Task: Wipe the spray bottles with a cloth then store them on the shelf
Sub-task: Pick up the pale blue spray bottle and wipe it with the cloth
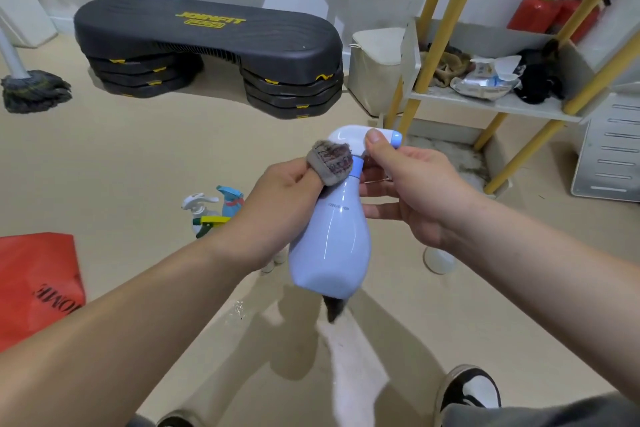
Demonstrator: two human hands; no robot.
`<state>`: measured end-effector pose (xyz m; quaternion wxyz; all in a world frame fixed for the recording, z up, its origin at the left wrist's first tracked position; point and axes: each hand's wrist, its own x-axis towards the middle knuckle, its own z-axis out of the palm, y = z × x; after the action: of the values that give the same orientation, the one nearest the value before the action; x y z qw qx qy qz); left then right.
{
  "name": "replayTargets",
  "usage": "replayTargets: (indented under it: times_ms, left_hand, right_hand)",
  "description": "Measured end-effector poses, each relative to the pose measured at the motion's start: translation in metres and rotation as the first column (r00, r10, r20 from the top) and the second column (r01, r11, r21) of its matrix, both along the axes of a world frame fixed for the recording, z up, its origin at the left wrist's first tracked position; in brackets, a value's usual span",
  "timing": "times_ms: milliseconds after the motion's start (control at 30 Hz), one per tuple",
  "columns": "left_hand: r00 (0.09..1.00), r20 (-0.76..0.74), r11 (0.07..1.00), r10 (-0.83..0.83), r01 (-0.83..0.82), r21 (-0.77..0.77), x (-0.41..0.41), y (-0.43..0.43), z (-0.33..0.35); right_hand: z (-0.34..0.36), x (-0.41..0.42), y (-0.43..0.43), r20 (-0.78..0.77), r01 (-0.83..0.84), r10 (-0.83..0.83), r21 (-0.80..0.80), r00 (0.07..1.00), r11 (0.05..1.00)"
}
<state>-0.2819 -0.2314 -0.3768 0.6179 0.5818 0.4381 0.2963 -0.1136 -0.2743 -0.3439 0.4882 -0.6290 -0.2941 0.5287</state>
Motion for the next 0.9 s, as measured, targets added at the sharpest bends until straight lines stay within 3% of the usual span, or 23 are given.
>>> replayTargets:
  times_ms: [67, 133, 167, 200, 233, 300, 400, 500, 567, 600, 667, 733, 800, 833, 900]
  left_hand:
    - [0.986, -0.168, 0.949, 0.019, 0.035, 0.314, -0.002, -0.009, -0.002]
    - [0.948, -0.31, 0.773, -0.079, 0.254, 0.581, -0.005, -0.02, -0.006]
    - [0.917, -0.368, 0.69, -0.155, 0.367, 0.624, -0.006, -0.025, -0.009]
    - [0.905, -0.378, 0.685, -0.195, 0.401, 0.608, -0.006, -0.027, -0.011]
    - [0.934, -0.309, 0.739, -0.182, 0.337, 0.583, -0.005, -0.027, -0.012]
    - [0.994, -0.104, 0.829, -0.032, 0.085, 0.553, -0.003, -0.023, -0.012]
    - [0.983, -0.051, 0.904, 0.174, -0.139, 0.403, 0.003, -0.016, -0.012]
    - [0.996, -0.076, 0.994, 0.051, -0.043, 0.103, 0.001, -0.01, -0.011]
    - [0.991, -0.087, 0.994, -0.107, 0.109, 0.019, 0.0, -0.011, -0.007]
    - [0.983, -0.124, 0.988, -0.136, 0.144, 0.059, 0.0, -0.013, -0.007]
    - [0.943, -0.325, 0.933, -0.064, 0.172, 0.316, 0.002, -0.024, -0.016]
    - [0.836, -0.534, 0.739, 0.128, 0.278, 0.613, 0.008, -0.043, -0.027]
    - [0.789, -0.592, 0.617, 0.164, 0.386, 0.686, 0.009, -0.05, -0.038]
    - [0.796, -0.594, 0.636, 0.116, 0.399, 0.66, 0.007, -0.045, -0.04]
    - [0.838, -0.545, 0.797, -0.036, 0.353, 0.489, 0.001, -0.03, -0.039]
  right_hand:
    - [-0.002, 0.004, 0.001, 0.026, 0.046, -0.046, -0.015, 0.999, 0.999]
    - [-0.003, 0.006, 0.001, 0.046, 0.098, -0.097, -0.029, 0.994, 0.995]
    - [-0.003, 0.007, 0.001, 0.056, 0.117, -0.116, -0.031, 0.992, 0.993]
    - [-0.003, 0.008, 0.0, 0.06, 0.129, -0.127, -0.031, 0.99, 0.991]
    - [-0.003, 0.008, 0.0, 0.06, 0.131, -0.129, -0.028, 0.99, 0.991]
    - [-0.003, 0.005, -0.001, 0.051, 0.114, -0.113, -0.018, 0.992, 0.993]
    - [0.0, -0.004, -0.002, 0.022, 0.062, -0.062, 0.018, 0.998, 0.998]
    - [0.001, -0.012, -0.003, 0.02, 0.039, -0.04, 0.044, 0.999, 0.998]
    - [0.0, -0.013, -0.003, 0.032, 0.051, -0.053, 0.05, 0.998, 0.997]
    - [0.0, -0.011, -0.003, 0.043, 0.061, -0.063, 0.046, 0.997, 0.997]
    - [-0.001, -0.004, -0.001, 0.047, 0.092, -0.093, 0.03, 0.995, 0.995]
    - [-0.001, 0.005, 0.001, 0.023, 0.146, -0.146, 0.009, 0.989, 0.989]
    - [-0.001, 0.012, 0.003, 0.024, 0.181, -0.181, -0.009, 0.983, 0.983]
    - [-0.002, 0.013, 0.003, 0.029, 0.192, -0.192, -0.012, 0.981, 0.981]
    - [-0.002, 0.013, 0.002, 0.022, 0.21, -0.21, 0.006, 0.977, 0.978]
